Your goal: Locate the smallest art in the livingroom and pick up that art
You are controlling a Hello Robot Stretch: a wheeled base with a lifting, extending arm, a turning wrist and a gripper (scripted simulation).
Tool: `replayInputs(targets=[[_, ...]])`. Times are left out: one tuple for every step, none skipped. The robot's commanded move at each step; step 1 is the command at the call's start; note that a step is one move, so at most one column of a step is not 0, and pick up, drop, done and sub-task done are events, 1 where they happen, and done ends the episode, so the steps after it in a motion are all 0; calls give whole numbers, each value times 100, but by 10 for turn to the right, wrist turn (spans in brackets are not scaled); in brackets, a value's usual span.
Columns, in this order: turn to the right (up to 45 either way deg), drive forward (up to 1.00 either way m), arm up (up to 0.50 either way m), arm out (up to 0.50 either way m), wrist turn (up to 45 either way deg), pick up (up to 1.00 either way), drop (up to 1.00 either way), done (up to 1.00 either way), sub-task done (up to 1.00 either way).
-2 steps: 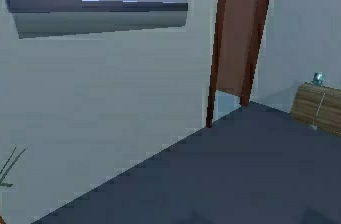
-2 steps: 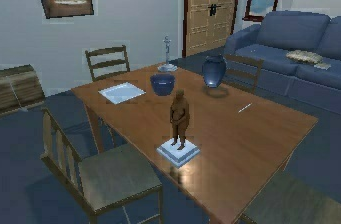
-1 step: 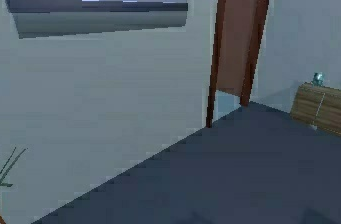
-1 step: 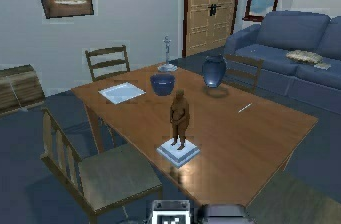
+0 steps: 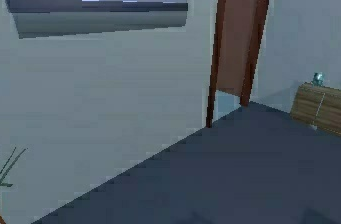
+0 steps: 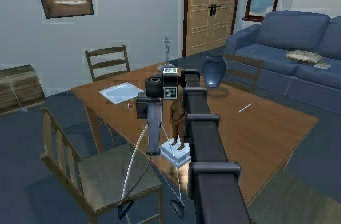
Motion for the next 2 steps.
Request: replayInputs(targets=[[0, 0, 0, 0, 450, 0, 0, 0, 0], [0, 0, 0, 0, 450, 0, 0, 0, 0]])
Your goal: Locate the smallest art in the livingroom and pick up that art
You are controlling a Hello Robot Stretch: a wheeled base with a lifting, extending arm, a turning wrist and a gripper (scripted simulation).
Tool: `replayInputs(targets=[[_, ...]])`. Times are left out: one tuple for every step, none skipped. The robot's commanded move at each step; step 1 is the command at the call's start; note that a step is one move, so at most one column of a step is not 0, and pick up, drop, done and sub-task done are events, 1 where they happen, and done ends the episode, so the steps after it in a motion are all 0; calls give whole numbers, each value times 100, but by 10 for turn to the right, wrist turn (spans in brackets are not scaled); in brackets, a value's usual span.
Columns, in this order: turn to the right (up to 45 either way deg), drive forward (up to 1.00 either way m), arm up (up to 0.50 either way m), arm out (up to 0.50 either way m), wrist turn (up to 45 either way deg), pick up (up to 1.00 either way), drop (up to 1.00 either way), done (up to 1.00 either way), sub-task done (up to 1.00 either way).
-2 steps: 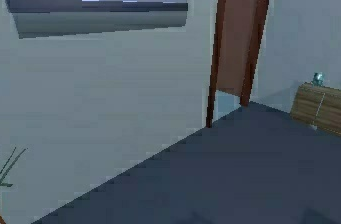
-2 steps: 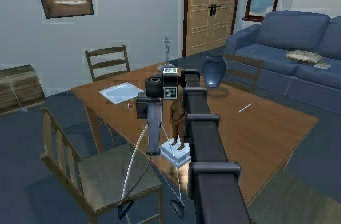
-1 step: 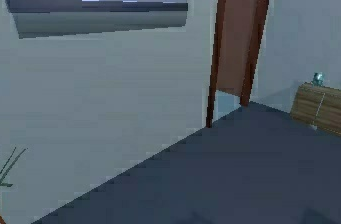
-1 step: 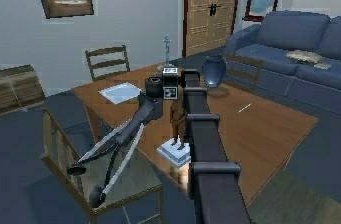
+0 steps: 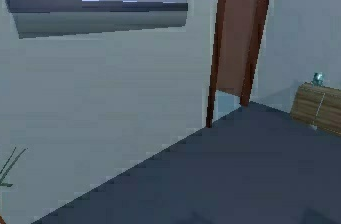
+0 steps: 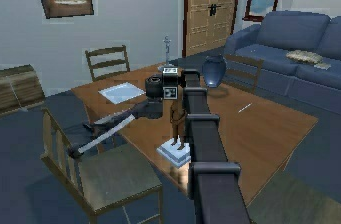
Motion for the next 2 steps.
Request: replayInputs(targets=[[0, 0, 0, 0, 450, 0, 0, 0, 0], [0, 0, 0, 0, 450, 0, 0, 0, 0]])
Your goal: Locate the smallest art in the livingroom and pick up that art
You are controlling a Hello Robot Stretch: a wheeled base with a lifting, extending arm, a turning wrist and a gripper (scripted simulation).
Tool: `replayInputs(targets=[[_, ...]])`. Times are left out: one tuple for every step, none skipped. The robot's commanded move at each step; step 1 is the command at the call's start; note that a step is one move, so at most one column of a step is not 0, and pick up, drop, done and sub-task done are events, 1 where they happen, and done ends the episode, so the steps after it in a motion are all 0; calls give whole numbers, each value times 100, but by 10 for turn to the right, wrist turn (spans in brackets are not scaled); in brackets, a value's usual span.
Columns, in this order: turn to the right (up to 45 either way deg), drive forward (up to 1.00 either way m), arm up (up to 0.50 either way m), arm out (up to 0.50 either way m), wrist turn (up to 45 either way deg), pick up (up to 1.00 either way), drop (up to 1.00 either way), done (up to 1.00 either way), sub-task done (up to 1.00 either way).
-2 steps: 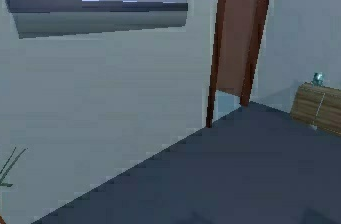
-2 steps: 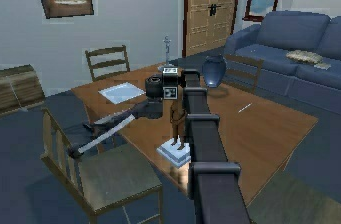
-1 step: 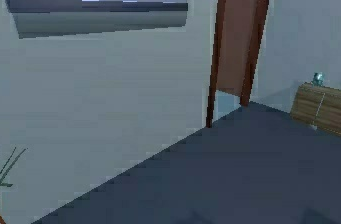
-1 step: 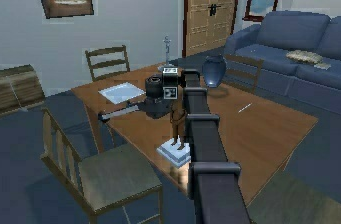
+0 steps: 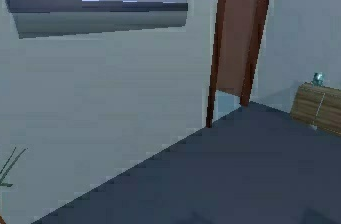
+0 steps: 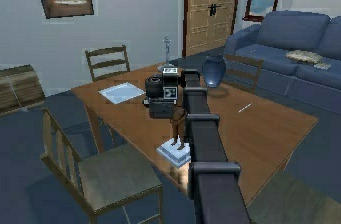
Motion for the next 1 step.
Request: replayInputs(targets=[[0, 0, 0, 0, 210, 0, 0, 0, 0]])
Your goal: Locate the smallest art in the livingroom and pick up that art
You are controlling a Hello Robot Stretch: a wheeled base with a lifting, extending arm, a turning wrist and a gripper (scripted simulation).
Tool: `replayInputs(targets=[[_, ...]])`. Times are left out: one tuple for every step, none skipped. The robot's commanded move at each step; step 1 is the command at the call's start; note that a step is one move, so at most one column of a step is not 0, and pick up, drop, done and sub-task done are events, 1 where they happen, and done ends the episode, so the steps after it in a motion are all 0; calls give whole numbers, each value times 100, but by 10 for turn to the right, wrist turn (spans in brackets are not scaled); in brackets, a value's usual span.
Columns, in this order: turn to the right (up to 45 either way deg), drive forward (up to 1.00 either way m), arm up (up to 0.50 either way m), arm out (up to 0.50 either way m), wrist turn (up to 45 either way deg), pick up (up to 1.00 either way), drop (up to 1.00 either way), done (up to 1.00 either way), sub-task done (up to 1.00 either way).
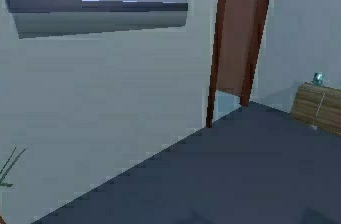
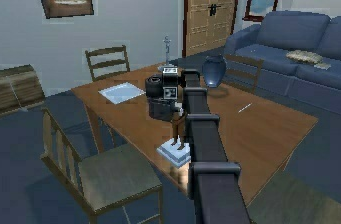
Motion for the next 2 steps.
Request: replayInputs(targets=[[0, 0, -30, 0, 0, 0, 0, 0, 0], [0, 0, 0, 0, 0, 100, 0, 0, 0]])
